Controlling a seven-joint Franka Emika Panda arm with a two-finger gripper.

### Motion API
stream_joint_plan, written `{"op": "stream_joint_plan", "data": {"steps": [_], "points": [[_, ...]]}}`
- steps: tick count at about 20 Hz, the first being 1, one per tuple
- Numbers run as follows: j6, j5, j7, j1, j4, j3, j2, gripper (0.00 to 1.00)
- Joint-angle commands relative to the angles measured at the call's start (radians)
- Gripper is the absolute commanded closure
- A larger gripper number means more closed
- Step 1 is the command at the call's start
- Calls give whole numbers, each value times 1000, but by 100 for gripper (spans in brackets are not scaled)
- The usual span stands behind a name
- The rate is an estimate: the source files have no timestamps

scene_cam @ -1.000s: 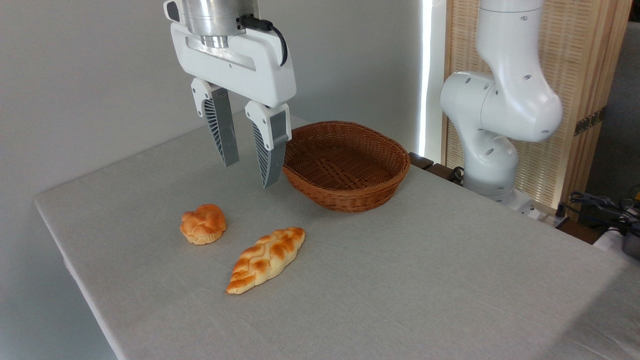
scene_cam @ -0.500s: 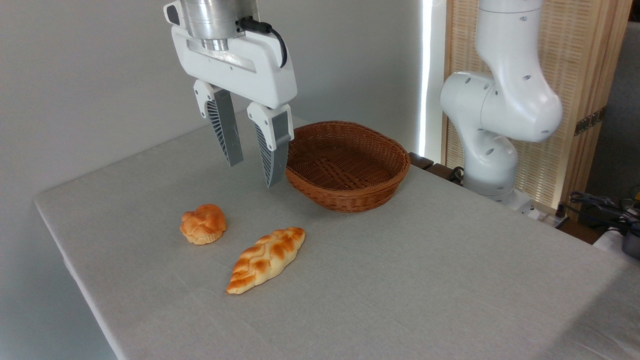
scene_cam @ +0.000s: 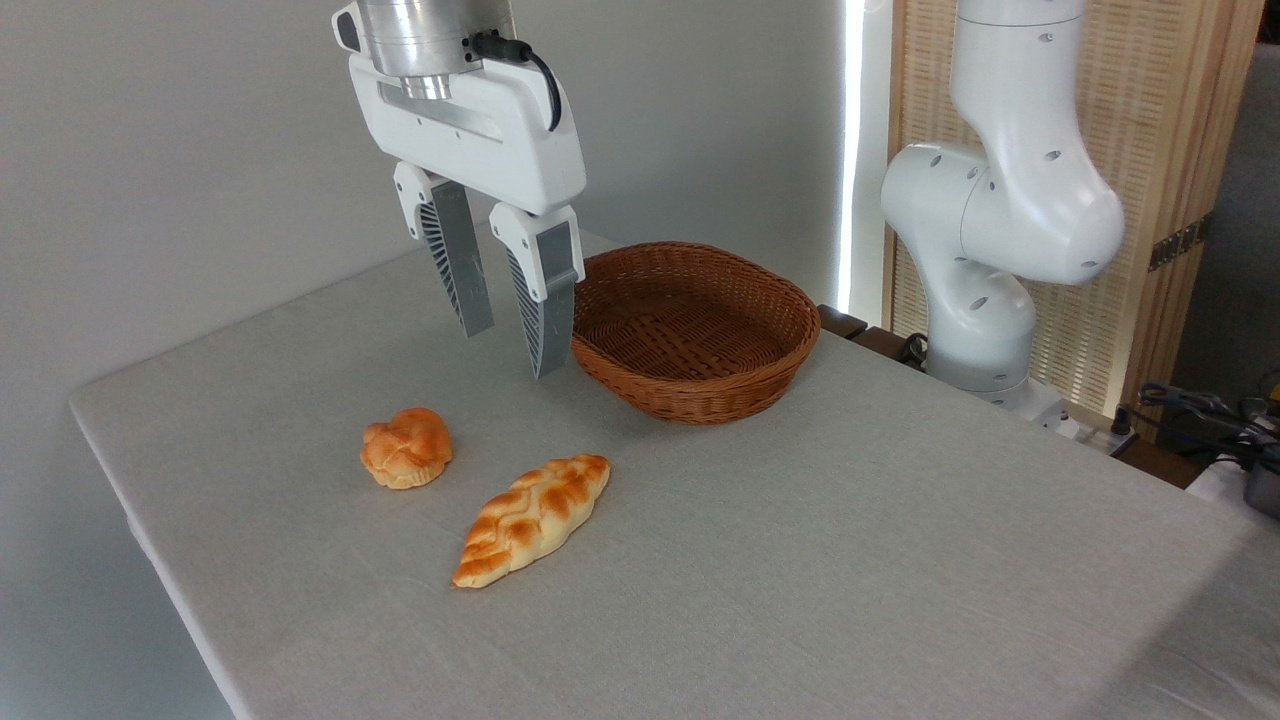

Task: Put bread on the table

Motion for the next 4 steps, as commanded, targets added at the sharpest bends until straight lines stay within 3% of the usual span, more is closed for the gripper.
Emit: {"op": "stream_joint_plan", "data": {"steps": [1, 4], "points": [[-22, 16, 16, -2, 22, -1, 11, 0], [-22, 16, 18, -2, 23, 4, 11, 0]]}}
